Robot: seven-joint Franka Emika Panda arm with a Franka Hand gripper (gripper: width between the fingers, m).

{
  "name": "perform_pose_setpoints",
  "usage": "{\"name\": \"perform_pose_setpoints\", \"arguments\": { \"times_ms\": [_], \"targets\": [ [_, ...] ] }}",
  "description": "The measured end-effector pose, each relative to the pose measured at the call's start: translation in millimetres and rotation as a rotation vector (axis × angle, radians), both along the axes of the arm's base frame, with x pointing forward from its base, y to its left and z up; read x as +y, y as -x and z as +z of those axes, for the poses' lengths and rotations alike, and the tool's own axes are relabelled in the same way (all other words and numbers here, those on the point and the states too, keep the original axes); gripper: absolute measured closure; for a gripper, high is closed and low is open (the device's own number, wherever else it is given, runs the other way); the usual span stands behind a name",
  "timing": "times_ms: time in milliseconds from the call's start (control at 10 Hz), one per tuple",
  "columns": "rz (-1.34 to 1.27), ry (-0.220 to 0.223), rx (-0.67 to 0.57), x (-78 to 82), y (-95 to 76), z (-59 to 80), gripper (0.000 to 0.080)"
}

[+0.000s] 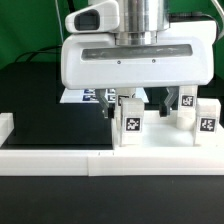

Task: Assemble square table

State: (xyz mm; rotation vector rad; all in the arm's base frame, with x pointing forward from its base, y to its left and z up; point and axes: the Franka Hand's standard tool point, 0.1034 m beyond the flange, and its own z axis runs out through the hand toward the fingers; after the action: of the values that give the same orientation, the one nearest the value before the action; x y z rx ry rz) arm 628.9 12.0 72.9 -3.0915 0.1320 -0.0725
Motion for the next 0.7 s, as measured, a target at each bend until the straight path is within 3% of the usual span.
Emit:
{"name": "perform_pose_setpoints", "arguments": {
  "times_ms": [200, 300, 400, 700],
  "targets": [
    [-0.083, -0.004, 0.004, -0.4, 0.0, -0.1, 0.0413],
    [-0.170, -0.003, 0.005, -5.7, 0.0, 0.1, 0.0413],
    [-0.229, -0.005, 0.008, -6.5, 0.3, -0.2, 0.0506],
    [-0.490, -0.018, 0.017, -9.5, 0.5, -0.7, 0.0506]
  ]
}}
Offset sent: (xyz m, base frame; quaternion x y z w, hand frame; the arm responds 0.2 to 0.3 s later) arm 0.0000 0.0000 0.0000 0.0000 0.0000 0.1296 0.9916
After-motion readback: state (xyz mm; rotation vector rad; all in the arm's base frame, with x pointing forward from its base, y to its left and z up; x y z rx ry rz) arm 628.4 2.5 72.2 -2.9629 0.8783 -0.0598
